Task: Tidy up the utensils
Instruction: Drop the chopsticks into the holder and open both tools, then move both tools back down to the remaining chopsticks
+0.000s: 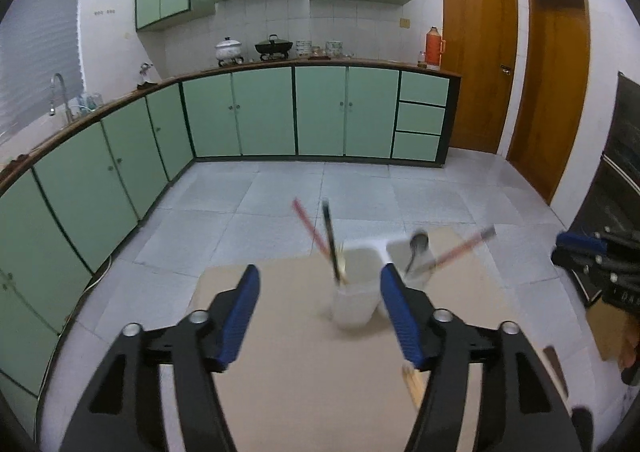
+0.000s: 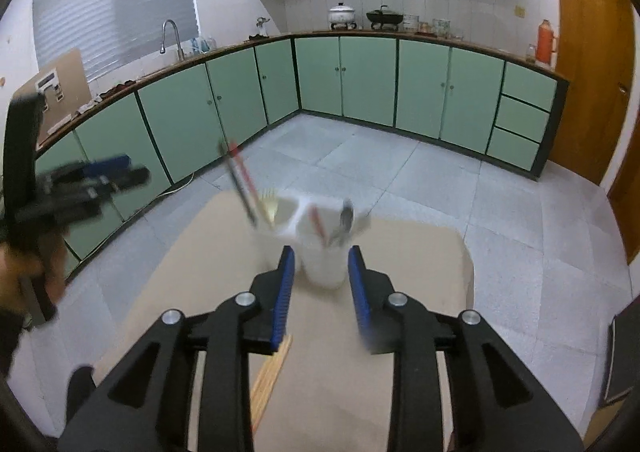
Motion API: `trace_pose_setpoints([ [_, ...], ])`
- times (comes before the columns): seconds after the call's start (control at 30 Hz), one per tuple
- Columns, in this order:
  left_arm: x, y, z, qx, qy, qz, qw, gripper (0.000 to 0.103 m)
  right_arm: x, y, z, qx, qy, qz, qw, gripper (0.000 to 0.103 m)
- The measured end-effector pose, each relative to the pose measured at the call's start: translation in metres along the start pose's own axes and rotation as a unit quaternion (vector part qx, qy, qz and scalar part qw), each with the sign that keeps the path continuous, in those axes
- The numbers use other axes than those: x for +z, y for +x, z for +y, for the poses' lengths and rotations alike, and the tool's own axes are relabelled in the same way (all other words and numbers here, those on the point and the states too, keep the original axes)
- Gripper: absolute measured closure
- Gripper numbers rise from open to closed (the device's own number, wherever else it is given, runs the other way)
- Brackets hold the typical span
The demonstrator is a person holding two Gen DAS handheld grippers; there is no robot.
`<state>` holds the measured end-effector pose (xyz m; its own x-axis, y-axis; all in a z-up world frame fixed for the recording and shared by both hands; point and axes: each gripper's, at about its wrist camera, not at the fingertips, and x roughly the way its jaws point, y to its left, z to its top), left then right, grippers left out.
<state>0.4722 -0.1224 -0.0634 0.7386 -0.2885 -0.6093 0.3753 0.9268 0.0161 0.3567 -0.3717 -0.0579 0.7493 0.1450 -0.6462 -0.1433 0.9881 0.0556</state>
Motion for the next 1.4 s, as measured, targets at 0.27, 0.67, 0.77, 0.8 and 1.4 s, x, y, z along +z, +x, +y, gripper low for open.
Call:
trace_pose_setpoints([
  [0.27,-0.153,-0.040,0.009,0.013,-0.051,0.014,0.9985,0.032,-0.213,0.017,0.060,0.011,-0.012,0.063,0.998,0.072],
  [0.67,-0.254,-0.045,-0.038,-0.031,-0.049,0.054,0.9968,0.032,-0.270,0.029,0.084,-0.022,-0.033,0.067,0.997,0.071],
  [0.77,-0.263,-0.044,-0.053,-0.030,-0.025,0.057,0.9976,0.032,-0.268,0.026,0.081,-0.008,-0.024,0.066,0.997,0.068],
  [0.8,-0.266,-0.042,-0.055,-0.035,-0.023,0.060,0.9973,0.032,-0.268,0.024,0.084,0.003,-0.032,0.063,0.997,0.067],
  [1.4,-0.301,-0.008,-0.127,-0.070,0.026,0.107,0.9914,0.032,-0.274,0.028,0.036,-0.027,0.012,0.056,0.998,0.093],
])
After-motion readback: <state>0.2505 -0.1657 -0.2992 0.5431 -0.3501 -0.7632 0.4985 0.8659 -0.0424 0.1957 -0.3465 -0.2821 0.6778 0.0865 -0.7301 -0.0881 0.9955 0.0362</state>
